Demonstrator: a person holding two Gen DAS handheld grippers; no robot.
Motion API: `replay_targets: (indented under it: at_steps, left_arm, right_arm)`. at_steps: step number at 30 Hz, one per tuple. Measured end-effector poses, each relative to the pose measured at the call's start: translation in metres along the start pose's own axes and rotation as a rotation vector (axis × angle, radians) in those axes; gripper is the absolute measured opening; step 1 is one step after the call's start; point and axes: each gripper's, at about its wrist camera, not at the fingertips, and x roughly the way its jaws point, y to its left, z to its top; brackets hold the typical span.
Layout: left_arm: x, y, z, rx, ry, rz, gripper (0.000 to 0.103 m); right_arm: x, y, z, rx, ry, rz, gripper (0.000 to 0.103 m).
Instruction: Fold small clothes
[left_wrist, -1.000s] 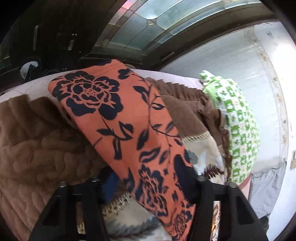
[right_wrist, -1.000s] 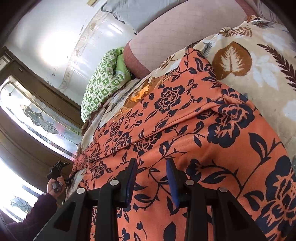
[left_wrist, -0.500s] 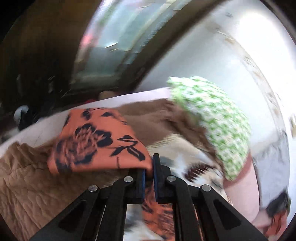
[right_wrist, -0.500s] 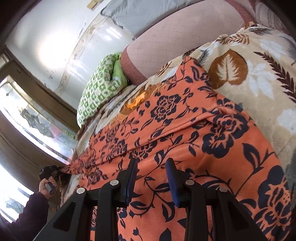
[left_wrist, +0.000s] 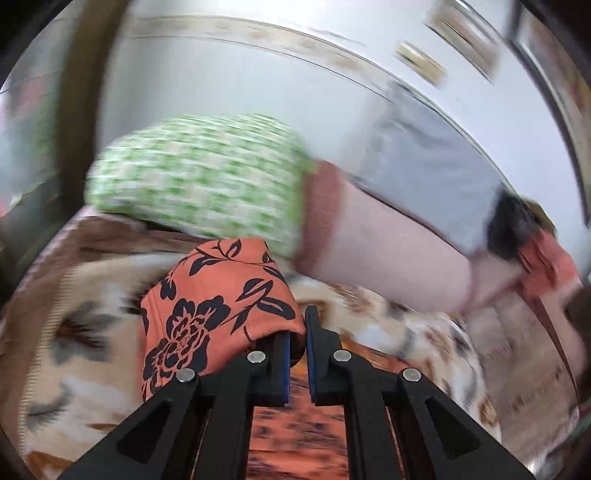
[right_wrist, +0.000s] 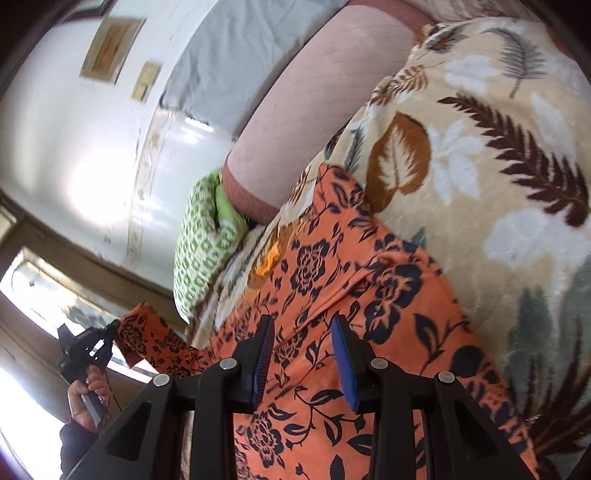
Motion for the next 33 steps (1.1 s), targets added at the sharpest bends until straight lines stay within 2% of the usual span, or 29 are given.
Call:
replay_targets:
  at_steps: [4,7,9,10,11,12,13,14,17,18,22,25,27,30,32,33]
  left_arm:
    - [0.045,-0.089,-0.022,0.112,0.087,-0.078,0.007]
    - [0.091,-0.135,-0.051,0.167,0.181,-0.078,0.009]
    - [0.113,-0.147,-0.072,0.190,0.272,-0.051,0.033]
    - [0.126,-0.150,-0.085,0.203,0.320,-0.019,0.058]
    - [0.133,-0.151,-0.097,0.214,0.353,0.015,0.068]
    - [0.137,-0.147,-0.105,0.221,0.368,0.036,0.068]
    - [0.138,-0.139,-0.111,0.215,0.374,0.050,0.068]
    - [0.136,-0.128,-0.115,0.193,0.371,0.052,0.068]
    - [0.112,-0.088,-0.115,0.083,0.308,0.016,0.068]
    - [0.098,-0.067,-0.114,0.037,0.265,0.009,0.069]
    - [0.056,-0.002,-0.114,-0.072,0.108,0.091,0.072]
    - [0.041,0.042,-0.118,-0.106,0.041,0.221,0.072]
    - [0.044,0.065,-0.118,-0.135,0.022,0.285,0.072]
    - [0.058,0.098,-0.125,-0.199,0.043,0.334,0.072]
    - [0.066,0.113,-0.131,-0.223,0.056,0.325,0.072]
    - [0.072,0.120,-0.135,-0.233,0.074,0.310,0.072]
  right_arm:
    - [-0.011,-0.008,0.006,0.053,-0.032,0.021,0.036]
    - [-0.017,-0.015,0.011,0.100,-0.045,0.049,0.036]
    - [-0.018,-0.019,0.014,0.118,-0.043,0.060,0.036]
    - [-0.019,-0.020,0.015,0.126,-0.037,0.063,0.036]
    - [-0.019,-0.023,0.016,0.138,-0.030,0.065,0.038]
    - [-0.018,-0.025,0.017,0.150,-0.024,0.065,0.040]
    - [-0.018,-0.027,0.017,0.161,-0.019,0.066,0.047]
    - [-0.018,-0.030,0.017,0.174,-0.015,0.070,0.059]
    - [-0.019,-0.031,0.017,0.184,-0.024,0.073,0.060]
    - [-0.018,-0.029,0.016,0.174,-0.024,0.066,0.060]
    - [-0.010,-0.018,0.011,0.112,0.008,0.046,0.060]
    - [-0.002,-0.003,0.003,0.014,0.037,-0.011,0.060]
    - [0.006,0.011,-0.005,-0.082,0.052,-0.086,0.059]
    - [0.022,0.037,-0.016,-0.227,0.097,-0.162,0.060]
    - [0.044,0.059,-0.025,-0.357,0.165,-0.234,0.059]
    - [0.058,0.070,-0.029,-0.402,0.216,-0.243,0.059]
